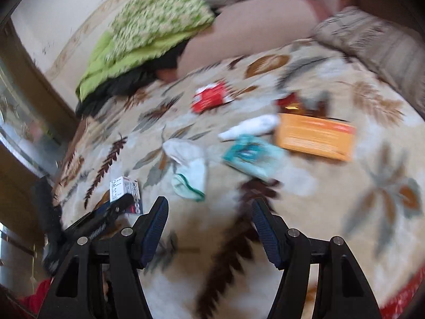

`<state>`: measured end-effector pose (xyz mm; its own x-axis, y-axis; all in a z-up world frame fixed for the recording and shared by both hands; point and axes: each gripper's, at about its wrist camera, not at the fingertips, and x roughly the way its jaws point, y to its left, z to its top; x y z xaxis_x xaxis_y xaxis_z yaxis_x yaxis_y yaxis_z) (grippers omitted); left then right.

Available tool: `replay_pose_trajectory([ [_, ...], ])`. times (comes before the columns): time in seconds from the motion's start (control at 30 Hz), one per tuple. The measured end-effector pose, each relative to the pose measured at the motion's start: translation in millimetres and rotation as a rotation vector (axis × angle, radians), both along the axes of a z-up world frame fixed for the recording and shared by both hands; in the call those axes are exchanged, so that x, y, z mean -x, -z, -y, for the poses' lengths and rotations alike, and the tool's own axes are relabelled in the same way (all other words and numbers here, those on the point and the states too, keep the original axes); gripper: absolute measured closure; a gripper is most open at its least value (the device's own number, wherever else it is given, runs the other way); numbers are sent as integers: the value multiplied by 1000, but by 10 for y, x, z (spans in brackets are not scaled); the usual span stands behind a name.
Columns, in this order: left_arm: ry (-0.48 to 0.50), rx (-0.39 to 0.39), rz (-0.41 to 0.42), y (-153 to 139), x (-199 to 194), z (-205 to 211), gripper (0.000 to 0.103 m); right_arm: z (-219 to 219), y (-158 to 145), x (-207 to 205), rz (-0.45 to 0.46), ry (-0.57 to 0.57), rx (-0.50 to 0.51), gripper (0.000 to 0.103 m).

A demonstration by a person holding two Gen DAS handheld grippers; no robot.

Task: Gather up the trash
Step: 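Grasp the white barcode box with the left tool while the right tool reaches the grey cloth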

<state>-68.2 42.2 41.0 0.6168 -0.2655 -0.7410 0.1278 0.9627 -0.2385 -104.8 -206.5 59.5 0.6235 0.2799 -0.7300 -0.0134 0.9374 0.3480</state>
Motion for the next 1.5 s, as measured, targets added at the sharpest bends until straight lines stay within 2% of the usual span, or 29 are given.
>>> replay_pose_trajectory([
  [0.2,3,20,-10,35,-27,-37,63,-384,305,-694,-46,-26,29,34],
  [0.23,4,23,-11,38,-30,-38,63,-407,354,-763,-54,-21,34,36],
  [0.33,4,21,-9,36,-23,-32,63,-477,513,-916,-92,-26,23,78],
  [0.43,14,21,-1,28,-12,-8,63,-492,489,-795,-37,-32,8,94],
  [0.6,63,3,52,-41,70,113,63,-343,236,-330,84,36,15,96],
  [0.73,116,-13,107,-109,151,242,63,-256,145,72,129,82,90,96],
  [0.87,178,-59,183,-181,280,420,63,-95,196,412,152,154,76,96],
  [1.07,266,-106,256,-230,433,615,63,142,191,555,174,220,30,96],
  [1.5,269,-102,249,-208,445,616,63,87,159,619,197,232,95,96],
])
